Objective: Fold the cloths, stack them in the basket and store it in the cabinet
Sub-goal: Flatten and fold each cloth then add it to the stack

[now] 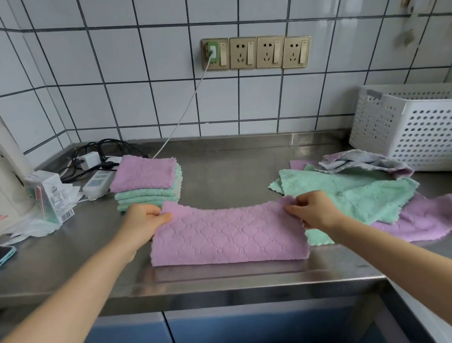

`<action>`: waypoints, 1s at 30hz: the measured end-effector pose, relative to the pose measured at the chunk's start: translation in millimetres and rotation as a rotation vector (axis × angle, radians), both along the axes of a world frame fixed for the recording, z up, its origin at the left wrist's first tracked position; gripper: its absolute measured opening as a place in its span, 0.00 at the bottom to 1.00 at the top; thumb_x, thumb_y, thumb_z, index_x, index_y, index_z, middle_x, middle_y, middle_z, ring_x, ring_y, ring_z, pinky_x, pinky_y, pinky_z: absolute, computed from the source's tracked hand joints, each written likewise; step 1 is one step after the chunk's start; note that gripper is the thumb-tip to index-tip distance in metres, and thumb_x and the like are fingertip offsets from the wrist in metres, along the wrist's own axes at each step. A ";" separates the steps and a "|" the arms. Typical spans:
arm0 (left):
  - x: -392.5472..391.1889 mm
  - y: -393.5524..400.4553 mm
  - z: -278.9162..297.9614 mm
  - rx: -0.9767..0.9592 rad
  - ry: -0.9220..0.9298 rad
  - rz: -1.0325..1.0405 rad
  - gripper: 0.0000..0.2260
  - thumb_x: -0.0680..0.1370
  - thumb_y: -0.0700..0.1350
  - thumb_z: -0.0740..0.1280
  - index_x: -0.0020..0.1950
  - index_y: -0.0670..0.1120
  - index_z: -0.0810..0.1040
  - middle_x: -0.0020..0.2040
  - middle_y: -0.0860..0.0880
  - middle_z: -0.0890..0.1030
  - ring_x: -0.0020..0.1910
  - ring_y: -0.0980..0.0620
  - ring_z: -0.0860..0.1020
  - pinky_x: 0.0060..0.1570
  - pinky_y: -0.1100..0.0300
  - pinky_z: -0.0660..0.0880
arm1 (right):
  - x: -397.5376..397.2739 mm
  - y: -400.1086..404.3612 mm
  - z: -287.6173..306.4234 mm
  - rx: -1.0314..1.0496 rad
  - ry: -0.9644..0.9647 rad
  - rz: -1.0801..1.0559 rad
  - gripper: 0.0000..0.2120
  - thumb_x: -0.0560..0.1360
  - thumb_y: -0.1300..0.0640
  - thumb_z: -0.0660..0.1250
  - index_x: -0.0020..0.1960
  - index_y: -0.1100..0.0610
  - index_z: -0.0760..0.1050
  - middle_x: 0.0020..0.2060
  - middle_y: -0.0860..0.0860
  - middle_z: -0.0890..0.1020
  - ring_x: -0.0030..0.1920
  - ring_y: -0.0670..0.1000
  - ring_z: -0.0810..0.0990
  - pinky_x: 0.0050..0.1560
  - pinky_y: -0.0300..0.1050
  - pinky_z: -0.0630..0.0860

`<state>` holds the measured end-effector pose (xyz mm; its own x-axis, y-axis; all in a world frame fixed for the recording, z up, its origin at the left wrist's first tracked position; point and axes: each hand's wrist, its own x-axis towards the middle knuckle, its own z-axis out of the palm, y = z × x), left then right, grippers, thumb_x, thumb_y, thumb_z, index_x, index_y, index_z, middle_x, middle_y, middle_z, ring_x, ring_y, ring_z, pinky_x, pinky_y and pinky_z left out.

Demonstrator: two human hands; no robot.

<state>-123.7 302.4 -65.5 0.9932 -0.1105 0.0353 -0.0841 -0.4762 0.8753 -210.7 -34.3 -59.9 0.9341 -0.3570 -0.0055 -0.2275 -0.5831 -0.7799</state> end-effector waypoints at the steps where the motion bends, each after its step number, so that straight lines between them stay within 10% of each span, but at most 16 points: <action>1: 5.7 -2.7 -6.0 0.044 -0.026 0.029 0.11 0.72 0.39 0.72 0.32 0.39 0.74 0.30 0.44 0.67 0.32 0.51 0.65 0.32 0.59 0.57 | 5.6 -1.0 -4.7 -0.028 0.039 -0.018 0.15 0.73 0.62 0.68 0.29 0.60 0.71 0.23 0.52 0.71 0.23 0.49 0.71 0.27 0.40 0.72; 6: 24.3 -7.6 -27.6 0.197 -0.197 0.073 0.22 0.70 0.39 0.72 0.23 0.47 0.62 0.21 0.51 0.60 0.26 0.49 0.58 0.31 0.57 0.54 | 14.3 -4.2 -17.3 -0.068 0.078 -0.110 0.18 0.73 0.61 0.69 0.26 0.59 0.69 0.20 0.51 0.70 0.17 0.44 0.68 0.19 0.32 0.63; 16: 39.6 -12.6 -36.4 0.327 -0.282 0.112 0.15 0.73 0.41 0.70 0.30 0.36 0.71 0.25 0.46 0.66 0.27 0.50 0.61 0.28 0.58 0.57 | 21.3 -2.6 -17.7 -0.091 0.112 -0.137 0.16 0.74 0.56 0.68 0.31 0.63 0.74 0.21 0.53 0.74 0.15 0.44 0.70 0.16 0.30 0.63; 22: 28.0 -14.9 -18.7 0.577 -0.300 0.123 0.07 0.74 0.43 0.70 0.47 0.40 0.78 0.42 0.45 0.78 0.43 0.43 0.78 0.40 0.54 0.71 | 11.5 -1.5 3.1 0.008 0.138 -0.124 0.14 0.76 0.55 0.67 0.39 0.66 0.77 0.30 0.58 0.81 0.26 0.54 0.82 0.30 0.44 0.81; 26: -28.3 -31.6 -8.1 0.458 -0.516 -0.162 0.10 0.76 0.41 0.67 0.57 0.45 0.80 0.54 0.48 0.78 0.53 0.49 0.76 0.56 0.56 0.72 | -15.4 1.5 14.1 -0.554 -0.092 0.025 0.09 0.76 0.57 0.63 0.53 0.61 0.76 0.44 0.57 0.82 0.42 0.56 0.83 0.45 0.51 0.79; 30: -81.0 -58.3 -19.8 0.534 -0.375 -0.542 0.22 0.78 0.60 0.56 0.71 0.56 0.69 0.71 0.60 0.66 0.71 0.60 0.62 0.71 0.65 0.55 | -51.2 35.1 -0.6 -0.826 -0.332 0.510 0.10 0.76 0.59 0.63 0.54 0.58 0.79 0.52 0.50 0.80 0.48 0.53 0.80 0.50 0.44 0.77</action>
<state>-204.7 244.1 -85.4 0.7311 -0.6633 0.1597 -0.6598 -0.6277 0.4132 -261.9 0.8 -60.5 0.8855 0.3077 0.3482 0.3517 -0.9335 -0.0694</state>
